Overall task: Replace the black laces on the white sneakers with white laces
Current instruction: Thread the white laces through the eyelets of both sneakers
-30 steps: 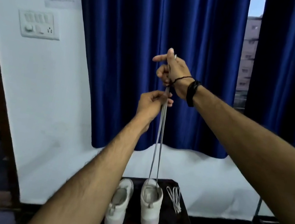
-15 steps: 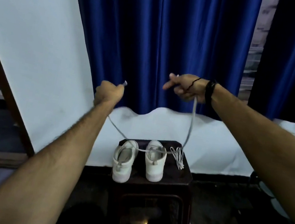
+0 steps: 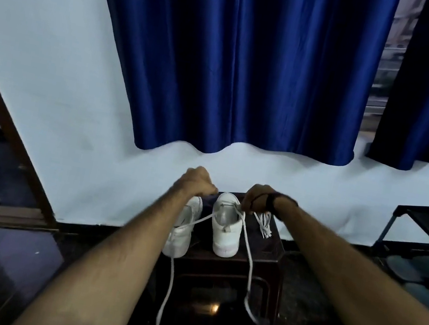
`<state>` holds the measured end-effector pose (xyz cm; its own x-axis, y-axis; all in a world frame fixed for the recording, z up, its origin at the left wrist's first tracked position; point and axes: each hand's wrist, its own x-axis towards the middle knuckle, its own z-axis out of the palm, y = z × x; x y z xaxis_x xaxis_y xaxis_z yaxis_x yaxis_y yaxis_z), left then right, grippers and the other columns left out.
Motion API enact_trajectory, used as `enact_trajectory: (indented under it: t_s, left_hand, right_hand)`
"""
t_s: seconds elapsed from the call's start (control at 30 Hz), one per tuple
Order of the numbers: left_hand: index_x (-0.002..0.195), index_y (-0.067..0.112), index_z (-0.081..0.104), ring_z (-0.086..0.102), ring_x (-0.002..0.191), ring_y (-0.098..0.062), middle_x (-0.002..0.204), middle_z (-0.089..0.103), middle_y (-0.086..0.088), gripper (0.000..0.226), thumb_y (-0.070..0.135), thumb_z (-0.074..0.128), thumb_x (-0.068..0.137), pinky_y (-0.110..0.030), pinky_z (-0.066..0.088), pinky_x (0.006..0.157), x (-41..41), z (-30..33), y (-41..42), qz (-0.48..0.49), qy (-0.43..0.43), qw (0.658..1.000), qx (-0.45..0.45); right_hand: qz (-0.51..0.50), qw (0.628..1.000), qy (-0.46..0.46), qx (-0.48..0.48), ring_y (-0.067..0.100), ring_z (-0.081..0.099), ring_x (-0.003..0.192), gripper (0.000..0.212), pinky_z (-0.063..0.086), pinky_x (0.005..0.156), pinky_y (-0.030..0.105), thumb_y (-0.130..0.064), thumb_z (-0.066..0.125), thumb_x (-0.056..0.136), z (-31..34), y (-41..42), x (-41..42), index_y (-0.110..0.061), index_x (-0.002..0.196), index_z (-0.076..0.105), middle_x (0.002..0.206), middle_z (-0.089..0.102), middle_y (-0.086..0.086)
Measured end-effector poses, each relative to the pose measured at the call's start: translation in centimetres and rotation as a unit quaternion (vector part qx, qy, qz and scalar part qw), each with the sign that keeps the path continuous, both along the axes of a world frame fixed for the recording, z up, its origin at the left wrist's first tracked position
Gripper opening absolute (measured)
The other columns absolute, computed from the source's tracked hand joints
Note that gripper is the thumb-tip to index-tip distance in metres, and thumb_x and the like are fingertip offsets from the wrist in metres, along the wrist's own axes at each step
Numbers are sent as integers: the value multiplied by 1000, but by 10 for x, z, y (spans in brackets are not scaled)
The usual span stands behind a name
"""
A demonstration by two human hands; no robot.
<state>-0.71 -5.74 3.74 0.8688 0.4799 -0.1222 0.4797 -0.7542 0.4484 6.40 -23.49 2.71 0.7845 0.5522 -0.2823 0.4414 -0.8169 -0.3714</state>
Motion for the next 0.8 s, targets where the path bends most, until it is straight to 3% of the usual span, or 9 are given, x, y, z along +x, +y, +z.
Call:
enact_trajectory:
  t_s: [0.07, 0.17, 0.33, 0.47, 0.57, 0.63, 0.73, 0.77, 0.8]
  left_hand:
    - [97, 15, 72, 65, 95, -24, 107, 69, -8, 33, 34, 72, 71, -28, 53, 79, 9, -21, -10, -15, 6, 1000, -4]
    - [111, 19, 64, 61, 107, -25, 118, 65, -7, 44, 34, 68, 71, -28, 49, 82, 19, -50, -21, -33, 16, 999, 3]
    - [132, 10, 46, 51, 127, -31, 133, 56, -15, 59, 36, 65, 82, -40, 42, 99, 27, -95, -29, -28, 42, 997, 55]
    - [128, 5, 45, 54, 121, -36, 126, 60, -18, 51, 28, 61, 85, -40, 44, 95, 26, -115, -36, 48, -21, 996, 75]
    - [129, 1, 40, 58, 116, -36, 119, 64, -18, 53, 25, 62, 87, -42, 45, 93, 25, -115, -43, 71, -65, 990, 100]
    - [120, 6, 48, 60, 110, -34, 114, 66, -15, 46, 26, 66, 82, -43, 44, 91, 23, -119, -46, 73, -106, 976, 177]
    - [107, 13, 60, 53, 112, -29, 121, 58, -10, 26, 30, 56, 87, -40, 41, 93, 26, -117, -48, 11, -289, 926, 242]
    - [104, 12, 63, 55, 108, -27, 118, 60, -7, 32, 35, 44, 95, -37, 41, 91, 27, -109, -51, -6, -342, 927, 152]
    - [103, 10, 66, 58, 100, -24, 112, 63, -6, 46, 42, 33, 101, -34, 42, 87, 24, -91, -58, -5, -342, 939, -37]
  right_hand:
    - [-24, 998, -56, 15, 24, 66, 99, 26, 53, 79, 29, -28, 72, 78, -26, 7, 1, -17, 102, 75, 107, 71, 9]
    - [-69, 990, -98, 70, 28, 64, 100, 24, 44, 70, 25, -30, 71, 75, -62, 18, -1, -16, 94, 71, 103, 70, 11]
    - [-197, 966, -105, 131, 34, 59, 112, 40, 48, 86, 39, -24, 59, 86, -98, 34, 0, -4, 118, 45, 119, 60, 19]
    - [-210, 965, -120, 102, 35, 57, 115, 41, 47, 87, 41, -23, 52, 92, -98, 37, 8, -3, 123, 36, 120, 59, 19]
    - [-211, 967, -70, 121, 30, 61, 104, 35, 47, 80, 35, -25, 59, 87, -81, 33, 24, -6, 114, 49, 109, 63, 15]
    - [-165, 967, 16, 192, 22, 61, 78, 10, 47, 70, 28, -22, 62, 88, -66, 32, 34, -12, 88, 60, 86, 62, 8]
    - [-161, 861, 217, 432, 14, 55, 55, 13, 49, 59, 26, -15, 57, 95, -41, 29, 33, -14, 82, 56, 74, 54, 5]
    - [-158, 814, 253, 498, 15, 56, 54, 11, 49, 56, 26, -14, 54, 97, -32, 26, 30, -11, 86, 56, 75, 53, 6]
    - [-153, 777, 284, 541, 17, 57, 56, 7, 50, 56, 27, -13, 52, 98, -25, 23, 28, -10, 92, 56, 78, 54, 7]
